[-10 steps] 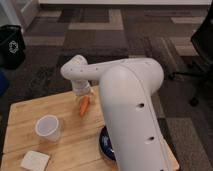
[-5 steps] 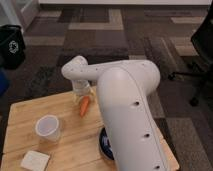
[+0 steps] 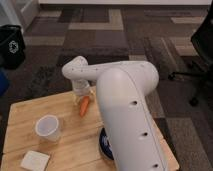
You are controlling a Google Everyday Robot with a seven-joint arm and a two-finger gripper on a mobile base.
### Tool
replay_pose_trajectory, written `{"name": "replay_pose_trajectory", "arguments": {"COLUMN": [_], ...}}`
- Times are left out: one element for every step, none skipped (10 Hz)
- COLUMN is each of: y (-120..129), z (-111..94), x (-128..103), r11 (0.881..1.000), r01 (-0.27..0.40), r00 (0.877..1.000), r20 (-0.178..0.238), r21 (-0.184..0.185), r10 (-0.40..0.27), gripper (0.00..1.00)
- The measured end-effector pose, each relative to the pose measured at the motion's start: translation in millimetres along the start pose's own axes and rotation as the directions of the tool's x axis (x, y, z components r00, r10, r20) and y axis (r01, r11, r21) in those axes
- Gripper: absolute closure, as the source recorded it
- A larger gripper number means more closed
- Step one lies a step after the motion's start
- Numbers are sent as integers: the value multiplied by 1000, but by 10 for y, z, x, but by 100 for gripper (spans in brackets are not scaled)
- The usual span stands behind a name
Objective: Place the pepper in the ceramic bowl
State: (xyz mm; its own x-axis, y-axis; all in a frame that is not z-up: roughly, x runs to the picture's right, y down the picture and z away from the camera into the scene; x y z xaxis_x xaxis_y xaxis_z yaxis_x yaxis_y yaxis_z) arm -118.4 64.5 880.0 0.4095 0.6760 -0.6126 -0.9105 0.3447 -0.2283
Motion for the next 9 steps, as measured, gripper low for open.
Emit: {"name": "replay_pose_trajectory", "arguments": {"y": [-4,0,16,36,78,99,100,97,84], "z": [-14,-31,-74,-115,-185,-255,-331,-433,-488], "x": [-13,-19,-26,-23,-9,-6,6,30,49], "r11": [1000,1000,1000,1000,1000,1000,1000,1000,999], "r01": [1,2,5,8,9,8,0,-9,-16], "r00": [1000,1000,1000,1000,1000,1000,999,999,999], "r20": [2,6,12,17,21,28,35,46,53], "r21": [3,5,9,14,17,21,25,29,32], "r10": [-1,-2,-5,-8,-10,-8,-1,8,14], "gripper": [58,65,78,90,100,100,100,100,100]}}
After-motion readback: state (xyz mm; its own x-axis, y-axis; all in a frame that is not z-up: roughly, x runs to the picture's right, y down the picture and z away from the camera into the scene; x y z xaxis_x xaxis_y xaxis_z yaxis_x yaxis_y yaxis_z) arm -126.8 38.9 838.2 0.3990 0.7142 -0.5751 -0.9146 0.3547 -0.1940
